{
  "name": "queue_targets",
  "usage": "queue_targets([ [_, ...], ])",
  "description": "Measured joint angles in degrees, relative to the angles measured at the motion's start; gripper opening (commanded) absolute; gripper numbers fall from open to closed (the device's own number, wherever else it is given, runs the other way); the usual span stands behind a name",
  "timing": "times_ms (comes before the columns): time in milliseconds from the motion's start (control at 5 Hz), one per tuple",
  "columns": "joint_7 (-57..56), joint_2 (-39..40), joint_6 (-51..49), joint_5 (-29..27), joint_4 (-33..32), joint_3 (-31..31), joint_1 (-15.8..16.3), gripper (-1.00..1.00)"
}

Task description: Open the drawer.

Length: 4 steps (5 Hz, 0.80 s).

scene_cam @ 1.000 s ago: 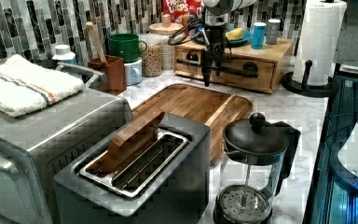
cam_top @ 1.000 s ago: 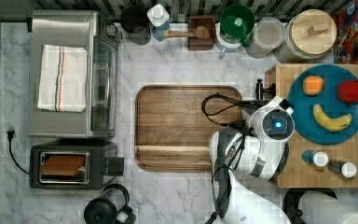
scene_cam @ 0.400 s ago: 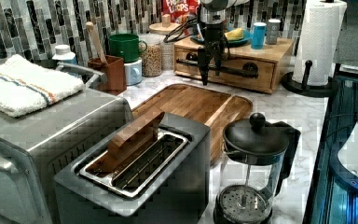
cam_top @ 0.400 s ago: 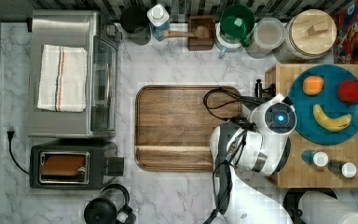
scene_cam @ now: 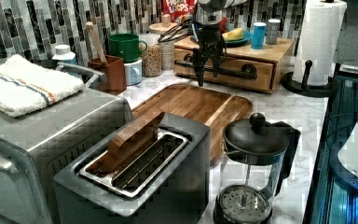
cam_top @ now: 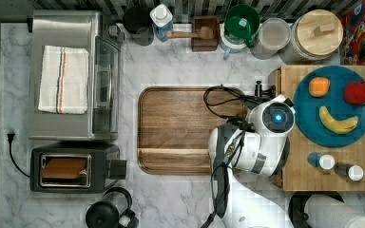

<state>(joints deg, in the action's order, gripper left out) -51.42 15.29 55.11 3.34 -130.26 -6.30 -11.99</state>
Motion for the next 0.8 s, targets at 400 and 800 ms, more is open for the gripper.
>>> queue_targets([
  [400,2.24,-0.45,-3.16,0.13,-0.22,3.04,2.81,1.00],
  [800,5.04,-1.87,-6.04,-1.31,-0.45,8.13,5.04,1.00],
])
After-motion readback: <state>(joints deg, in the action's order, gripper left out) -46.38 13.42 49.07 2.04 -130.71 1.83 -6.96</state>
